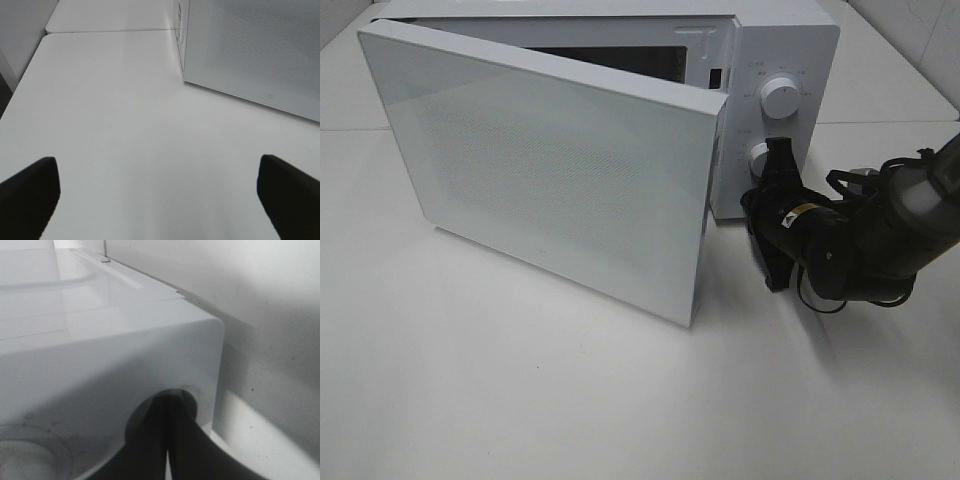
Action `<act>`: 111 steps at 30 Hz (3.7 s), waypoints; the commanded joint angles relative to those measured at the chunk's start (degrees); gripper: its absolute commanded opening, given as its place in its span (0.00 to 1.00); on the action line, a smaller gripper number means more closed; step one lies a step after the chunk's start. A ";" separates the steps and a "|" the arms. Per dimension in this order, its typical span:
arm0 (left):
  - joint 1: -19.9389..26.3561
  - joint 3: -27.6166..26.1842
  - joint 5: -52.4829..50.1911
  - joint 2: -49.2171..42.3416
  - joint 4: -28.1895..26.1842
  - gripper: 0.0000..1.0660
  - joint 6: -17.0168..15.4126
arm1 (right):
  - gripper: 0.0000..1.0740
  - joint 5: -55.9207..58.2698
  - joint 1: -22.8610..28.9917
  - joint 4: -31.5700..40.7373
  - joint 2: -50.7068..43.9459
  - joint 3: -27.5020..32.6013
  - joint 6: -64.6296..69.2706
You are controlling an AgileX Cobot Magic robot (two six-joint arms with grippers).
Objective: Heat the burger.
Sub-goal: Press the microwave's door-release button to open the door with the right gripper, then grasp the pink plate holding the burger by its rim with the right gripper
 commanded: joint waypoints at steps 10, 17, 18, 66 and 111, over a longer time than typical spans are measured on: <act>0.11 0.06 -0.29 -0.97 -0.34 0.96 -0.23 | 0.00 -0.74 -0.17 -1.09 -0.86 -4.30 0.69; 0.11 0.06 -0.29 -0.97 -0.34 0.96 -0.23 | 0.00 0.57 -0.17 -0.63 -2.01 -3.44 0.69; 0.11 0.06 -0.29 -0.97 -0.34 0.96 -0.23 | 0.00 0.57 -0.17 -0.63 -2.01 -3.44 0.69; 0.11 0.06 -0.29 -0.97 -0.34 0.96 -0.23 | 0.00 5.67 1.15 -0.74 -23.95 24.01 -26.76; 0.11 0.06 -0.29 -0.97 -0.34 0.96 -0.23 | 0.94 88.92 1.15 -11.40 -34.89 -0.40 -104.22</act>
